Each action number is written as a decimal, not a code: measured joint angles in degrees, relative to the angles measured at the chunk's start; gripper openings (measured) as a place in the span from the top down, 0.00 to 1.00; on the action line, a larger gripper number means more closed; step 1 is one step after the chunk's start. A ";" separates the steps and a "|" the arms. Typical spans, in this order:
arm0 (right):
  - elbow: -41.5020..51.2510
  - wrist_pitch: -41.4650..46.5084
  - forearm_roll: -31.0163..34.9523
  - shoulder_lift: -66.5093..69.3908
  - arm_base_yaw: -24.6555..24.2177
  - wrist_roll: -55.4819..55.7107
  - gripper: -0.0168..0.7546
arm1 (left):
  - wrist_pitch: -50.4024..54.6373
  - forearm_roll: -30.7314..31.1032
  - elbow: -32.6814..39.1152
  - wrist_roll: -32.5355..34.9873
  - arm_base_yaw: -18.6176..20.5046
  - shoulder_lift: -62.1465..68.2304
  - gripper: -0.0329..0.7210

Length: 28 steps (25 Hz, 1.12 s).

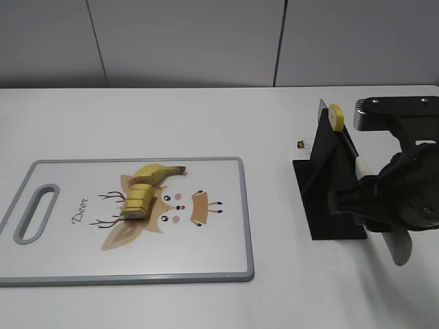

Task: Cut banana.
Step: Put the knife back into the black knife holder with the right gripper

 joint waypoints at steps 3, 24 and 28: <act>-0.29 0.13 0.32 0.06 0.00 -0.05 0.37 | 0.00 0.00 0.00 0.00 0.00 0.00 0.23; 1.85 17.76 25.06 -33.03 0.00 -49.94 0.15 | 0.00 0.00 0.00 0.00 0.00 0.00 0.23; 6.84 20.16 24.28 -45.54 0.00 -50.19 0.20 | 0.00 0.00 0.00 0.00 0.00 0.00 0.23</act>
